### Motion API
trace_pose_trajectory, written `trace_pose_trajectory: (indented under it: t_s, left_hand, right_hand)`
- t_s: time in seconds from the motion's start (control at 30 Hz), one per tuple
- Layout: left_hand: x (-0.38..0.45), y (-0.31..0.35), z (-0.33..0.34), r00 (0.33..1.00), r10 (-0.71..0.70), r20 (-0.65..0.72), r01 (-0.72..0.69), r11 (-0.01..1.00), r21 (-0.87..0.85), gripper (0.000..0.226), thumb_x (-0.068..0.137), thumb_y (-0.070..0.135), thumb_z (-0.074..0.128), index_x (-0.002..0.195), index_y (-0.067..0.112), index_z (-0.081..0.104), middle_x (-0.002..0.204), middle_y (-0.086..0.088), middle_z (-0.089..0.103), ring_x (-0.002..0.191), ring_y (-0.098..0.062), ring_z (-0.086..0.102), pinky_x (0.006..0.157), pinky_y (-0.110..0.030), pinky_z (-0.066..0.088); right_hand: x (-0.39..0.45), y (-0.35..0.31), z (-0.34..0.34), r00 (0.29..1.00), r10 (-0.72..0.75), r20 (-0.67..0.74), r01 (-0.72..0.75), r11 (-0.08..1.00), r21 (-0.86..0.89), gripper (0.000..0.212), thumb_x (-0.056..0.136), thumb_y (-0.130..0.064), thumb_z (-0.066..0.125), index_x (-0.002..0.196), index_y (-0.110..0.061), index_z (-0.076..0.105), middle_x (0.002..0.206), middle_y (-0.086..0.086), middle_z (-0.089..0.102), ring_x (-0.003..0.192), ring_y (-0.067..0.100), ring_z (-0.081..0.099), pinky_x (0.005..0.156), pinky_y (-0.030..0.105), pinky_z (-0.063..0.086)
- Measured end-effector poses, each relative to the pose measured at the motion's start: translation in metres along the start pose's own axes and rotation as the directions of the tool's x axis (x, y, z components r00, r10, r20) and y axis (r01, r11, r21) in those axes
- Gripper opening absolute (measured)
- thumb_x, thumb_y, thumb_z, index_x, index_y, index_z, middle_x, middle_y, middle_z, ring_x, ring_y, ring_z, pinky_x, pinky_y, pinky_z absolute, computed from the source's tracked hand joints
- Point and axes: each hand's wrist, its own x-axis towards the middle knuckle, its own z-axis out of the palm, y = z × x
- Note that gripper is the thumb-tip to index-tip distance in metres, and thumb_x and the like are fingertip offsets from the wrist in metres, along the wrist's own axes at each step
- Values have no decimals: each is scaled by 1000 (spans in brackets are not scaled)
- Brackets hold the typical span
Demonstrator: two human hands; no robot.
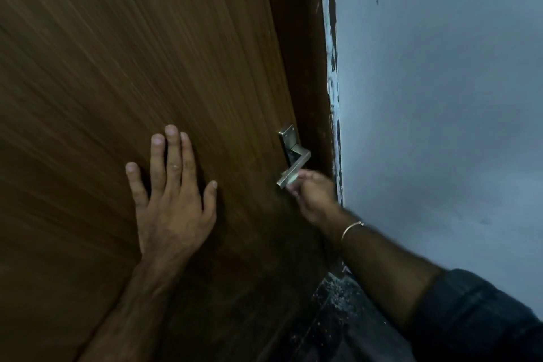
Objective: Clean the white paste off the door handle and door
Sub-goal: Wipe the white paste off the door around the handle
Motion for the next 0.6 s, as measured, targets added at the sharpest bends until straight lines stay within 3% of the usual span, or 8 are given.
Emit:
trace_pose_trajectory:
  t_s: [0.07,0.17,0.27,0.33,0.4,0.47,0.53,0.6]
  left_hand:
    - [1,-1,-1,1000,0,20,0,1000,-7,84,95,48,38,161,7,6,169,-8,-8,155,-21,-14,120,-47,-20]
    - [1,-2,-1,999,-5,38,6,1000,-21,84,95,49,37,161,8,4,169,-6,-10,155,-20,-15,120,-46,-21]
    - [1,-1,-1,999,-15,37,16,1000,-27,84,95,49,37,160,9,2,169,-5,-12,155,-20,-15,119,-45,-24]
    - [2,1,-1,999,-18,32,19,999,-26,85,94,49,39,160,9,3,169,-6,-11,156,-21,-13,119,-46,-23]
    - [2,1,-2,999,-18,34,18,1000,-23,85,93,48,40,160,8,4,169,-7,-10,156,-22,-12,120,-47,-21]
    - [2,1,-4,999,-13,46,14,1000,-25,84,94,48,39,159,8,5,169,-7,-9,156,-22,-12,120,-48,-20]
    - [2,1,-6,998,-7,66,9,999,-32,84,94,48,38,160,8,5,169,-7,-8,156,-22,-12,119,-48,-20]
    - [2,1,-7,996,-10,85,13,999,-31,84,94,50,36,160,9,4,169,-6,-11,155,-20,-16,119,-47,-21]
  right_hand:
    - [-15,11,6,950,223,219,-265,946,188,40,88,10,53,123,-8,60,120,17,63,107,25,66,84,29,58]
    - [-30,9,3,884,286,369,-401,871,284,51,90,10,50,138,-6,47,132,23,55,112,29,62,79,30,59]
    - [-40,-2,0,950,179,256,-225,961,161,46,88,12,54,128,-8,48,124,21,56,106,29,64,72,28,60]
    - [-41,-10,4,984,-109,139,115,993,-34,32,86,9,62,113,-8,55,108,10,64,94,19,69,64,19,57]
    - [-35,-24,14,881,-468,65,466,836,-289,22,86,4,66,97,-14,61,95,-1,68,82,4,68,61,12,53]
    - [-21,-41,24,691,-718,86,643,556,-526,19,88,3,63,96,-15,65,98,-2,66,81,2,63,68,8,50]
    - [-2,-53,28,538,-818,203,669,269,-693,18,89,4,59,99,-8,67,106,5,63,91,8,59,81,10,47]
    - [15,-51,28,567,-774,282,608,162,-777,20,89,3,59,106,-5,66,113,7,61,101,15,59,91,20,50]
